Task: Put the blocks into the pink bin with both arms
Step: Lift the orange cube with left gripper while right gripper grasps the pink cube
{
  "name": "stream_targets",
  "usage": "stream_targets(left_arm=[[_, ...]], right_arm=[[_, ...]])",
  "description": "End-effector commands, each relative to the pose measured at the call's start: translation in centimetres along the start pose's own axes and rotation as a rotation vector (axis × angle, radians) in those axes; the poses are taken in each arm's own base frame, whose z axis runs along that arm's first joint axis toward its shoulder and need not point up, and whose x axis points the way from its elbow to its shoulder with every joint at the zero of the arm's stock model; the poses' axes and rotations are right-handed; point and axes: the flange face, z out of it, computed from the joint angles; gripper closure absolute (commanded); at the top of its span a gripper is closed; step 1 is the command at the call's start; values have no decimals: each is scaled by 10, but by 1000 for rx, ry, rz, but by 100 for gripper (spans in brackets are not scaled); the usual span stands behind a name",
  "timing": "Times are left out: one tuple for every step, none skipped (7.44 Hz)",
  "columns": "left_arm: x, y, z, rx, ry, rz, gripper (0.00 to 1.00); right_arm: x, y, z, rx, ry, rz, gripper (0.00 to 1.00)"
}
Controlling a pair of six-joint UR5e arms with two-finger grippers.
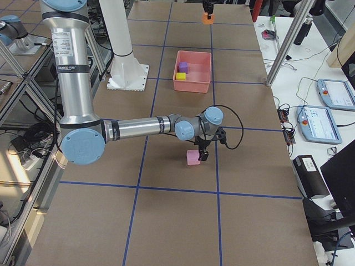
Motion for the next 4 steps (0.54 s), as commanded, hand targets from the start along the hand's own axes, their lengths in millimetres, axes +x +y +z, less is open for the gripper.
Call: stream_targets(left_arm=[[0,1,1,-1,-2,1,100],[0,1,0,6,-2,2,100],[0,4,-2,6,1,4,100],[2,6,0,4,2,-2,100]], right_arm=[[0,2,-8,10,-10,2,0],[1,2,-11,13,-10,3,0],[7,8,-9,9,-8,12,0],[13,15,-3,-1,-2,16,0]])
